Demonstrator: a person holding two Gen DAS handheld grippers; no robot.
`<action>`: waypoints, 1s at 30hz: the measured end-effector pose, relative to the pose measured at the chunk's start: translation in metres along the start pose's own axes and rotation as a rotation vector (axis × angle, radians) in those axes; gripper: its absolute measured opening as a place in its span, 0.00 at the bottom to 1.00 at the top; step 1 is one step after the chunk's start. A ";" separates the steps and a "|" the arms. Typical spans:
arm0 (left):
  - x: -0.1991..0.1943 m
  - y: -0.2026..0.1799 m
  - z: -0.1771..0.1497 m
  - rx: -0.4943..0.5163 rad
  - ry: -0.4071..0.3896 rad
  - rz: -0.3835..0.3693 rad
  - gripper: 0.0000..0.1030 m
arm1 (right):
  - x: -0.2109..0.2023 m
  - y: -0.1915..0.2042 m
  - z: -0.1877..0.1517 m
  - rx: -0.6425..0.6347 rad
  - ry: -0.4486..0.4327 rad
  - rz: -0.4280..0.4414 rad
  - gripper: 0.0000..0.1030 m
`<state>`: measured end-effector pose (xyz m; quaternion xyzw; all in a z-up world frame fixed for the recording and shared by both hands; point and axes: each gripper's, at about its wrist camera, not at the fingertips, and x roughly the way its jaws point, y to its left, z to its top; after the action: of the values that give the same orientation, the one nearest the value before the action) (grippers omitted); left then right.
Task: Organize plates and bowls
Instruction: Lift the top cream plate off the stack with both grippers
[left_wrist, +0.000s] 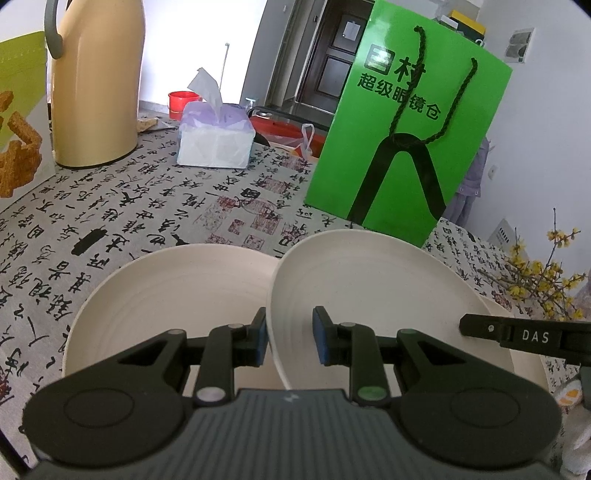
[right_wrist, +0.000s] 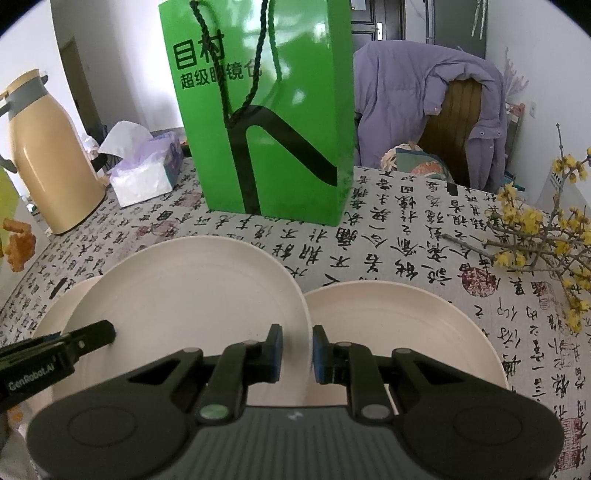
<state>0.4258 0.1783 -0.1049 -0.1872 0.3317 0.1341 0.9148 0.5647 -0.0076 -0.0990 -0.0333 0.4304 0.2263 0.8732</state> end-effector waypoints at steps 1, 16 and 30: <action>-0.001 0.000 0.000 -0.001 -0.002 0.000 0.24 | -0.001 0.001 0.000 -0.001 -0.002 0.001 0.15; -0.010 0.004 0.006 -0.025 -0.023 -0.013 0.24 | -0.014 0.007 0.005 -0.001 -0.038 0.013 0.15; -0.029 -0.002 0.009 -0.001 -0.080 -0.002 0.24 | -0.033 0.007 0.006 0.014 -0.074 0.034 0.15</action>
<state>0.4103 0.1766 -0.0783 -0.1825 0.2945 0.1407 0.9275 0.5484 -0.0123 -0.0690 -0.0117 0.4001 0.2391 0.8847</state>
